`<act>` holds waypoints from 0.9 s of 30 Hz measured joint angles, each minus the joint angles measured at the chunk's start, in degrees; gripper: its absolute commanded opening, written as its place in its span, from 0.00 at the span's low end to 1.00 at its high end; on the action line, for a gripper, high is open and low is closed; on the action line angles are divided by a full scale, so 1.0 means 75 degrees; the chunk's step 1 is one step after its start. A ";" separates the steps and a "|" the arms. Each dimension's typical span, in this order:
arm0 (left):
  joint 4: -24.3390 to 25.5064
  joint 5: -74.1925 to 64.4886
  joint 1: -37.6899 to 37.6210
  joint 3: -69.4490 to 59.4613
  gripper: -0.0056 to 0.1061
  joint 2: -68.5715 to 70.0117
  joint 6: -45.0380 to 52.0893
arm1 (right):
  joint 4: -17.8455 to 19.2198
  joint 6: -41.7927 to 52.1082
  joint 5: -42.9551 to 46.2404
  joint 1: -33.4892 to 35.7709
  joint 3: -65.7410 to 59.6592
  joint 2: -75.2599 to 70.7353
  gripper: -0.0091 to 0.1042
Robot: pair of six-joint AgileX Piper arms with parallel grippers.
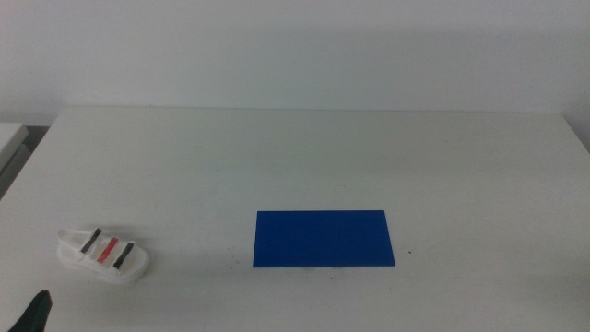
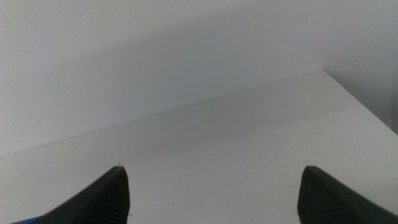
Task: Use one arm to grab the shoe from the table and place it on the mat.
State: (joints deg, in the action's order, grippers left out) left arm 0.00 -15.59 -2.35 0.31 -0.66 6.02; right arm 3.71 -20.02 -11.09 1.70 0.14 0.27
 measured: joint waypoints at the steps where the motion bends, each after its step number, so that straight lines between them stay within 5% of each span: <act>1: 0.0000 -0.0166 0.0000 0.0162 0.89 -0.0193 0.0017 | 0.0000 0.0000 0.0000 0.0000 0.0000 0.0000 0.78; 7: 0.0000 -0.2314 0.0000 0.3305 0.89 -0.3260 0.0883 | 0.0000 0.0000 0.0000 0.0000 0.0000 0.0000 0.78; 15: 0.0000 -0.5637 0.0000 0.7498 0.89 -0.7435 0.4739 | 0.0000 0.0000 0.0000 0.0000 0.0000 0.0000 0.78; 27: 0.0108 -0.7158 0.0030 0.9394 0.89 -1.1108 0.9690 | 0.0000 0.0000 0.0000 0.0000 0.0000 0.0000 0.78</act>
State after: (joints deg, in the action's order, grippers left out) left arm 0.81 -69.27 -2.12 70.77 -83.97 78.69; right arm 3.71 -20.02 -11.09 1.70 0.14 0.27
